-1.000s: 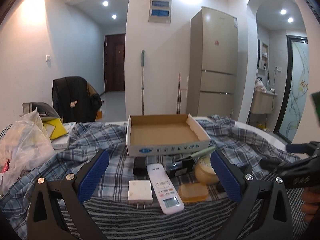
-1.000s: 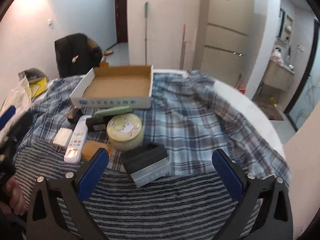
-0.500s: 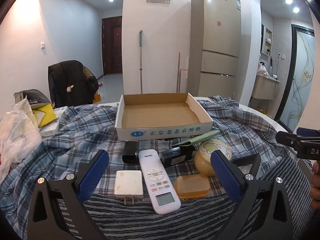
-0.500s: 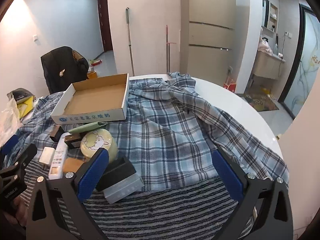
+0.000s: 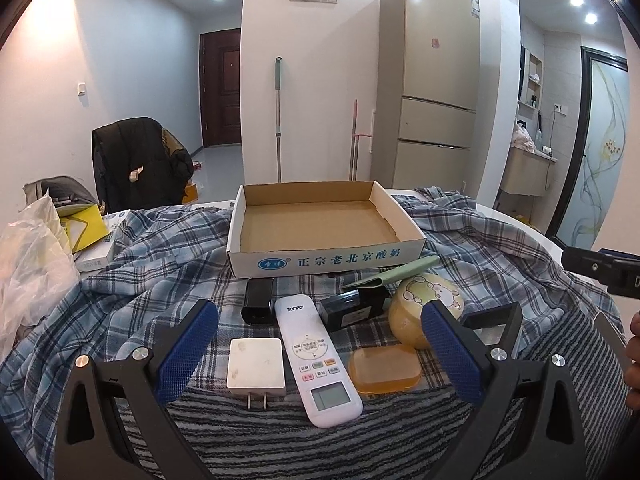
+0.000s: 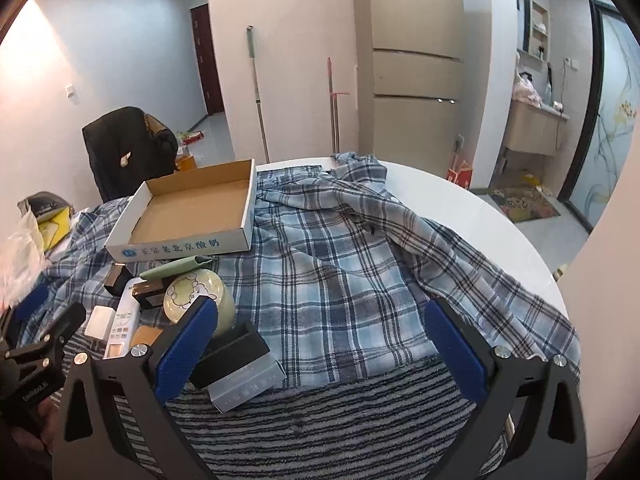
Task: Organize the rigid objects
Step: 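Lower the right gripper onto the black-framed glass square and grasp it, then lift the black-framed glass square with the right gripper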
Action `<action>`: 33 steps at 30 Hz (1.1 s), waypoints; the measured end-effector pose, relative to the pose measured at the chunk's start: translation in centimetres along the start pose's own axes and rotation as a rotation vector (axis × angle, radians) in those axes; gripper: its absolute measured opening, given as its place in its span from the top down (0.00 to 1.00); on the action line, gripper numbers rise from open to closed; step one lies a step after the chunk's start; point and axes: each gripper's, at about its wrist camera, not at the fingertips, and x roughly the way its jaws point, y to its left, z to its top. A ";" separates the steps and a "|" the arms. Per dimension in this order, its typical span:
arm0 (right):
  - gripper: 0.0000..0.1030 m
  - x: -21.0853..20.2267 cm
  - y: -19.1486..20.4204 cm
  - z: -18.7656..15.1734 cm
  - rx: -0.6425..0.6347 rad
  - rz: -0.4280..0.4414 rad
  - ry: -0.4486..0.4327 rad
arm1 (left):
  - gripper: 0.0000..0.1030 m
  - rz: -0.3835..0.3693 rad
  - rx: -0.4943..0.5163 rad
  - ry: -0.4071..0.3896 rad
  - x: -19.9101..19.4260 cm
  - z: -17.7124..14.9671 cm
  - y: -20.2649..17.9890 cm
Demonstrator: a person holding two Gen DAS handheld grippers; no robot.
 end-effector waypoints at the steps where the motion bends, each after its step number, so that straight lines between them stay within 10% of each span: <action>1: 0.00 -0.1 -0.1 -0.1 0.001 0.002 -0.001 | 0.00 -0.001 0.001 0.000 0.0 0.0 0.0; 6: 0.00 0.6 -0.2 -0.7 -0.026 0.065 0.039 | 0.00 -0.007 -0.002 0.019 0.0 0.0 0.0; 9: 0.00 3.3 0.8 -1.4 -0.106 -0.038 0.082 | 0.00 0.009 0.004 0.024 0.2 0.0 -0.1; 20: 0.00 6.5 3.3 -1.3 -0.271 0.430 0.288 | 0.00 -0.009 -0.080 0.138 2.0 -0.1 1.5; 27: 0.01 7.9 6.4 -2.0 -0.431 0.337 0.306 | 0.00 -0.001 -0.043 0.126 1.5 0.1 1.0; 33: 0.33 7.9 6.6 -2.8 -0.502 0.337 0.341 | 0.00 0.090 0.027 0.124 1.2 0.5 -0.5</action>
